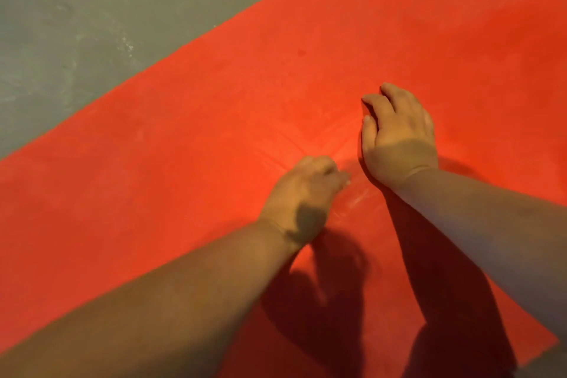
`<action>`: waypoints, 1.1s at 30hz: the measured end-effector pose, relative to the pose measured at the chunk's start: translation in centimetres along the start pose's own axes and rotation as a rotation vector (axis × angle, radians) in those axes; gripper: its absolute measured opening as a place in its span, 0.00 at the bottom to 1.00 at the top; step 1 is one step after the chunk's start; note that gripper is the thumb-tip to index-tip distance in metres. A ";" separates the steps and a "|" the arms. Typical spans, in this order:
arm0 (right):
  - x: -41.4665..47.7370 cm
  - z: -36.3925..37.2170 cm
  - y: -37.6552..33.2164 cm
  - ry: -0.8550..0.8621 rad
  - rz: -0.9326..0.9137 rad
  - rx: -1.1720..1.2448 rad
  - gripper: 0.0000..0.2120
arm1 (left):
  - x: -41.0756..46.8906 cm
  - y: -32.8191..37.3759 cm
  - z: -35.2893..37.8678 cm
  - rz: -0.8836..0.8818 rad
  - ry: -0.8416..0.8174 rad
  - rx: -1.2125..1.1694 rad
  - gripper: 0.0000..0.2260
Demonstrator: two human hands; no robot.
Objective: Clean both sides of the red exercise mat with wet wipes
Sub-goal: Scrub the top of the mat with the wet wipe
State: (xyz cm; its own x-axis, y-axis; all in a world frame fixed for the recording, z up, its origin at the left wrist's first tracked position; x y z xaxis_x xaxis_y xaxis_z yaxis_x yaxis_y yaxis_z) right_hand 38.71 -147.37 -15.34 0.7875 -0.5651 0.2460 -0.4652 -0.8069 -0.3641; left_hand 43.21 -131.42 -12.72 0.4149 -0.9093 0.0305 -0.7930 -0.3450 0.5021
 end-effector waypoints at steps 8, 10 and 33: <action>0.0 0.1 0.0 -0.021 -0.012 -0.007 0.17 | 6.0 -12.4 -7.7 -0.410 0.208 0.316 0.11; 0.0 0.2 0.0 -0.019 -0.010 -0.011 0.17 | 5.2 -10.8 -6.3 -0.639 0.288 0.244 0.11; 0.2 0.4 -0.1 0.040 -0.028 -0.063 0.17 | 5.9 -4.2 -2.8 0.276 -0.112 0.227 0.16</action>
State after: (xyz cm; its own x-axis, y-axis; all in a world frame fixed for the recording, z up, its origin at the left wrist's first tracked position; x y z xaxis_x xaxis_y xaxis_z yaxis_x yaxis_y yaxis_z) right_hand 39.06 -147.30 -15.67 0.7847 -0.5471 0.2913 -0.4682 -0.8312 -0.2998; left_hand 50.18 -134.66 -12.22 0.1304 -0.9908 0.0364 -0.9521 -0.1149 0.2835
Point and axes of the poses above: each hand's wrist, its own x-axis towards the middle knuckle, its own z-axis out of the palm, y = z × x, the point moved 4 cm from there along x, towards the middle knuckle, and after that the axes turned 5 degrees about -z, right-handed, at the moved point
